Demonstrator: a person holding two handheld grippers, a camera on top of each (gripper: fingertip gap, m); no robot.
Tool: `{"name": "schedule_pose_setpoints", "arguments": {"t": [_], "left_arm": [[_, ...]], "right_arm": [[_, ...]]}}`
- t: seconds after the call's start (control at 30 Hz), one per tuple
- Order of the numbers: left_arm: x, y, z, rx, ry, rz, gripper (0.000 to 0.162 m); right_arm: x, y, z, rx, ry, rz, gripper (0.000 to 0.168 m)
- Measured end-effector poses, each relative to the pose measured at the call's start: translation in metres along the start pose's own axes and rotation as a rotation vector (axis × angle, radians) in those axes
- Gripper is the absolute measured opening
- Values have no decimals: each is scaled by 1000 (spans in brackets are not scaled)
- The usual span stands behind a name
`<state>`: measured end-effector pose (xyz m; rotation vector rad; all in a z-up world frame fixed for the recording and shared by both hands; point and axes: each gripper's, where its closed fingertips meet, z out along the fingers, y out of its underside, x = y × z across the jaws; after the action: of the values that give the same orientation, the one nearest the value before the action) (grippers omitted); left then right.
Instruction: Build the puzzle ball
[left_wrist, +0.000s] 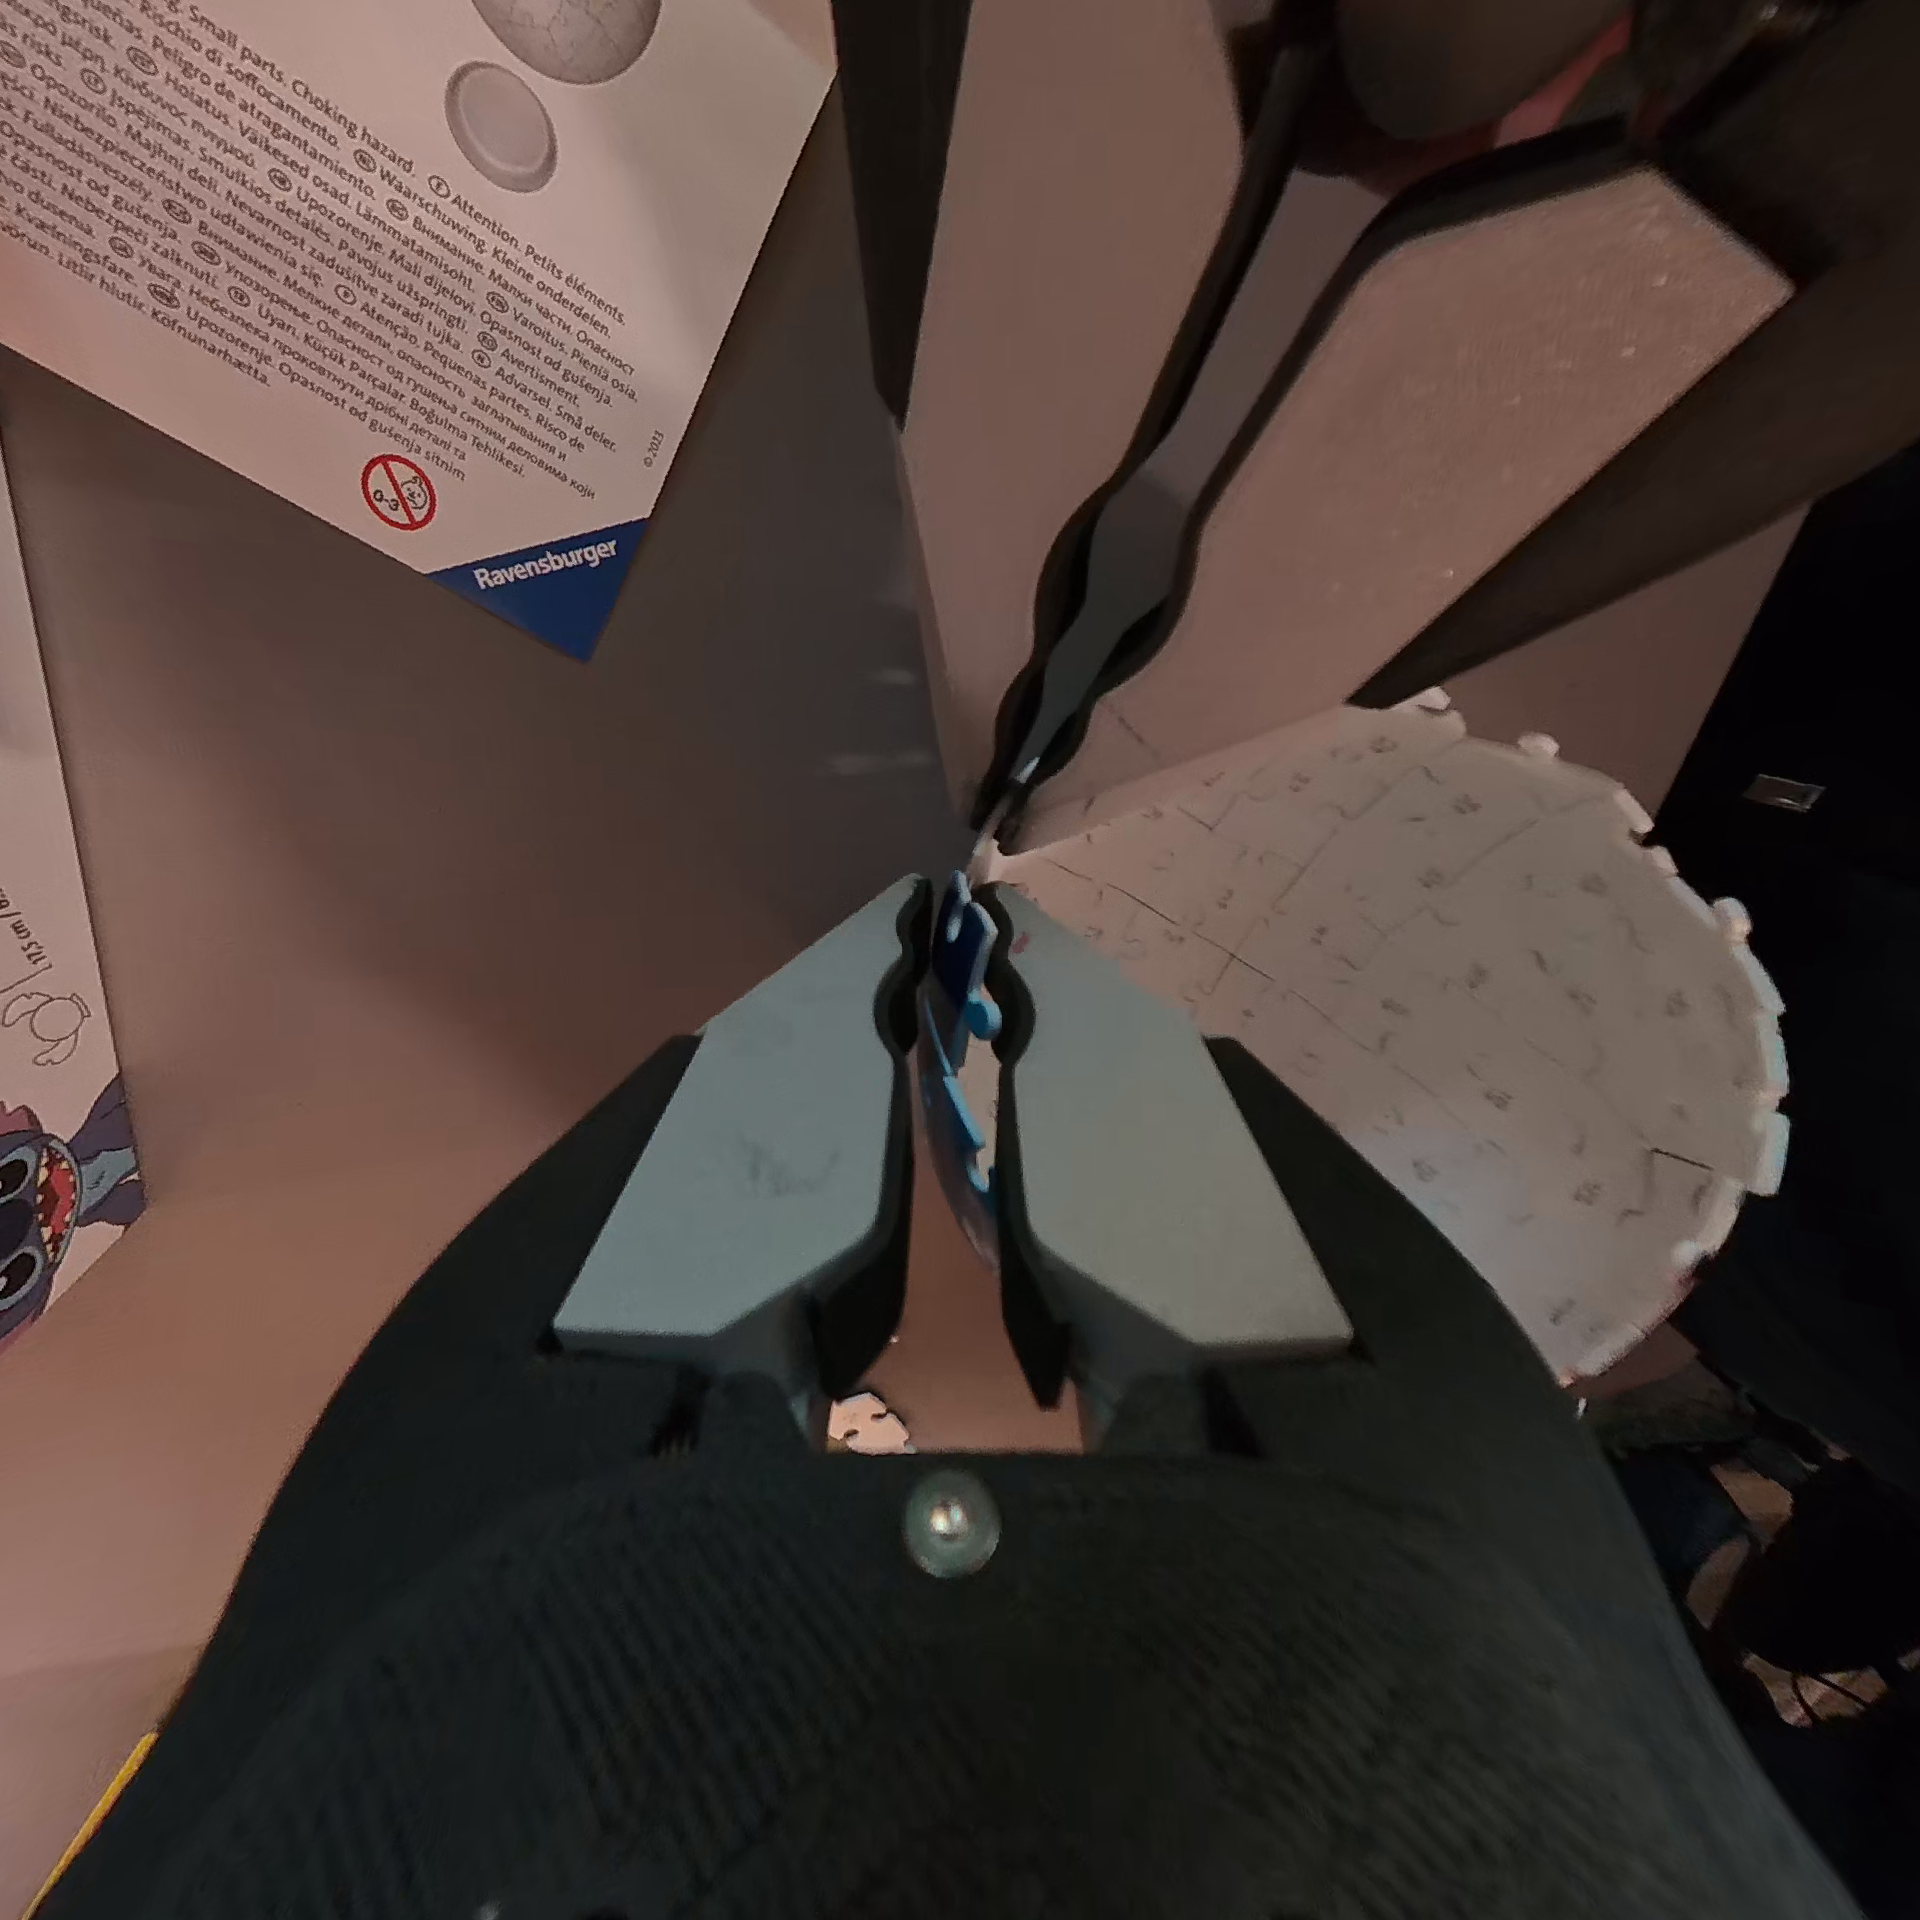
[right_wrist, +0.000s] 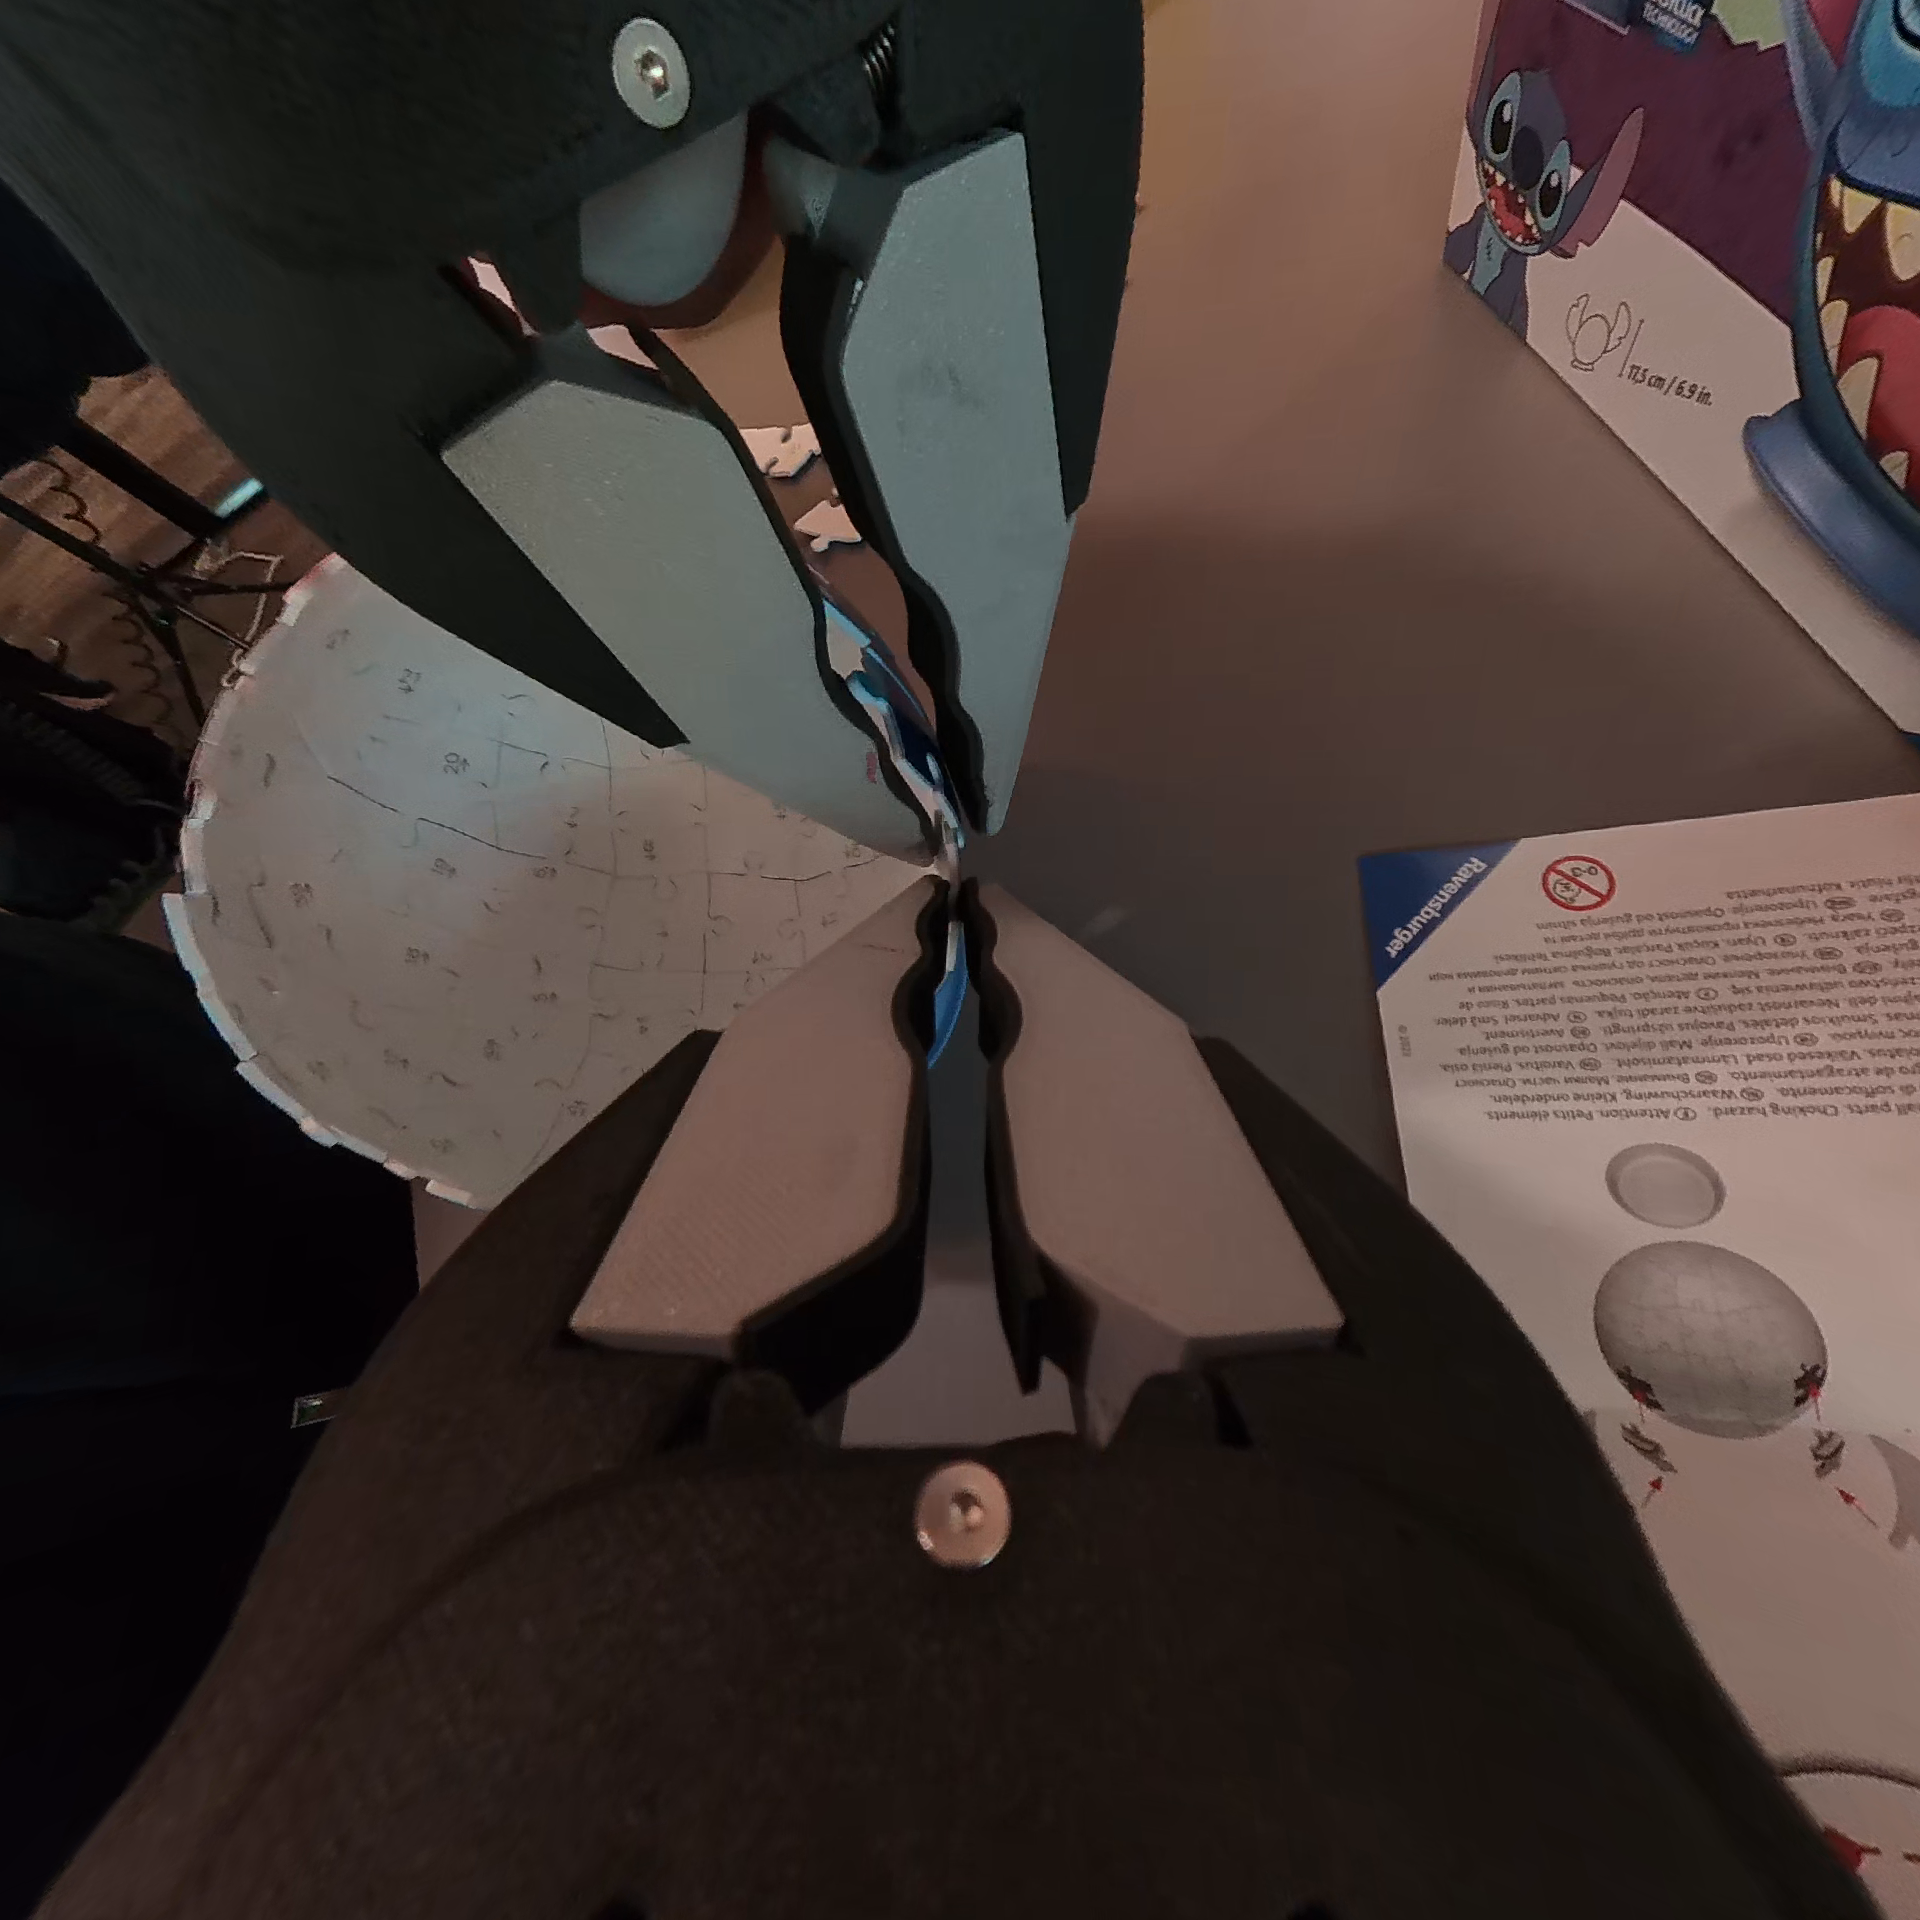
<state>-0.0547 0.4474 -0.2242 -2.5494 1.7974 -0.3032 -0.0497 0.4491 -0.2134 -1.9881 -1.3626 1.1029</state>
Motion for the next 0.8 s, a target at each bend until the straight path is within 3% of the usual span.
{"name": "schedule_pose_setpoints", "arguments": {"t": [0.2, 0.4, 0.8], "left_arm": [[4, 2, 1, -4, 26, -11, 14], [2, 3, 2, -3, 12, -4, 6], [1, 3, 2, -11, -10, 17, 6]], "right_arm": [[-1, -1, 2, 6, -16, 6, 0], [-4, 0, 4, 5, -41, 8, 0], [-3, -1, 2, 7, -54, 1, 2]]}}
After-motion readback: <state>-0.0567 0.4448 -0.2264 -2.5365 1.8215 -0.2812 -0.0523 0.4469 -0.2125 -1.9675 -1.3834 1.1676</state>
